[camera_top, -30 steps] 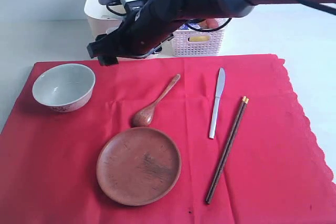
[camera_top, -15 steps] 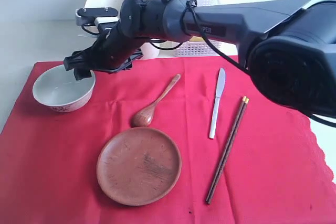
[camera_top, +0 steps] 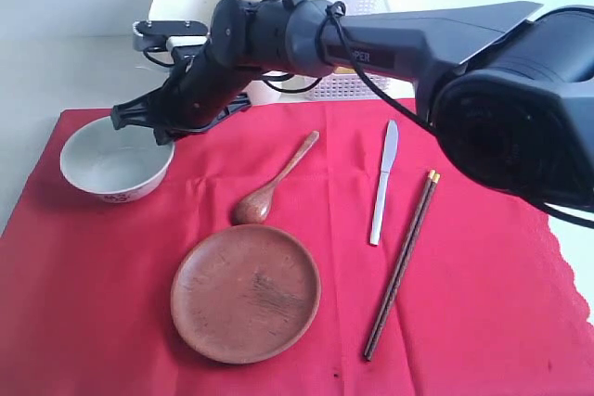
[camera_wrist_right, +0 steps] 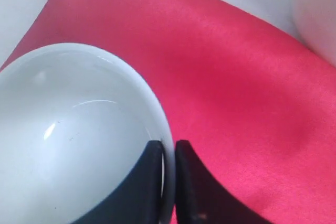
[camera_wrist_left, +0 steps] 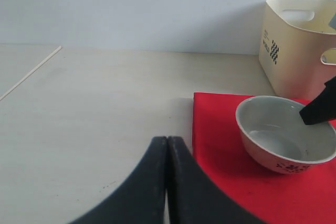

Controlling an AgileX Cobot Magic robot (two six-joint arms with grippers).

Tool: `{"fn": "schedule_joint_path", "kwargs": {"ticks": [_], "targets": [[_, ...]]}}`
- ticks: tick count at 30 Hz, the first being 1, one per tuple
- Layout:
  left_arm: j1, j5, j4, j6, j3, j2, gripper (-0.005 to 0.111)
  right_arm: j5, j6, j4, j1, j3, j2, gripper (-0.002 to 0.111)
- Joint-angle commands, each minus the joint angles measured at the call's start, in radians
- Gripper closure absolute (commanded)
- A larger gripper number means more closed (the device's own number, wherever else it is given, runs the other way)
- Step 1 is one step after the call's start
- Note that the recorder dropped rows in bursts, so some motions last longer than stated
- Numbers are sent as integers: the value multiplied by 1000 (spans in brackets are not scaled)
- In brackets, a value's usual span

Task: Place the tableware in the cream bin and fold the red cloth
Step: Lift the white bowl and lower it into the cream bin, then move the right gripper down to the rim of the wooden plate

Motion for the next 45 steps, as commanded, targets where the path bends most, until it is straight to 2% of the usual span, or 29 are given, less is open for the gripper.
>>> {"fn": "schedule_joint_path", "kwargs": {"ticks": [1,11,18,21,23,29,32,34,36,41,43,45], "targets": [[-5,-8,-4,-8,1,-5,106,33,-4,21,1,-12,-5,108],[-5,-8,-4,-8,1,-5,106,169,-67,-41,-15,-87,-163,108],[-5,-8,-4,-8,1,-5,106,215,-99,-39,-154,-104,-364,108],[-5,-8,-4,-8,1,-5,106,225,-97,-39,-211,-102,-376,108],[-5,-8,-4,-8,1,-5,106,200,-69,-59,-227,-102,-348,108],[-5,-8,-4,-8,1,-5,106,-115,246,-188,-238,-102,-203,108],[-5,-8,-4,-8,1,-5,106,-196,334,-189,-238,-102,-147,108],[-5,-8,-4,-8,1,-5,106,-200,371,-214,-238,-102,-125,100],[-5,-8,-4,-8,1,-5,106,-195,418,-258,-238,-102,-111,87],[-5,-8,-4,-8,1,-5,106,-166,414,-268,-238,-102,-108,46],[-5,-8,-4,-8,1,-5,106,-137,408,-268,-238,-102,-124,37],[-5,-8,-4,-8,1,-5,106,-81,351,-268,-238,-102,-151,35]]}}
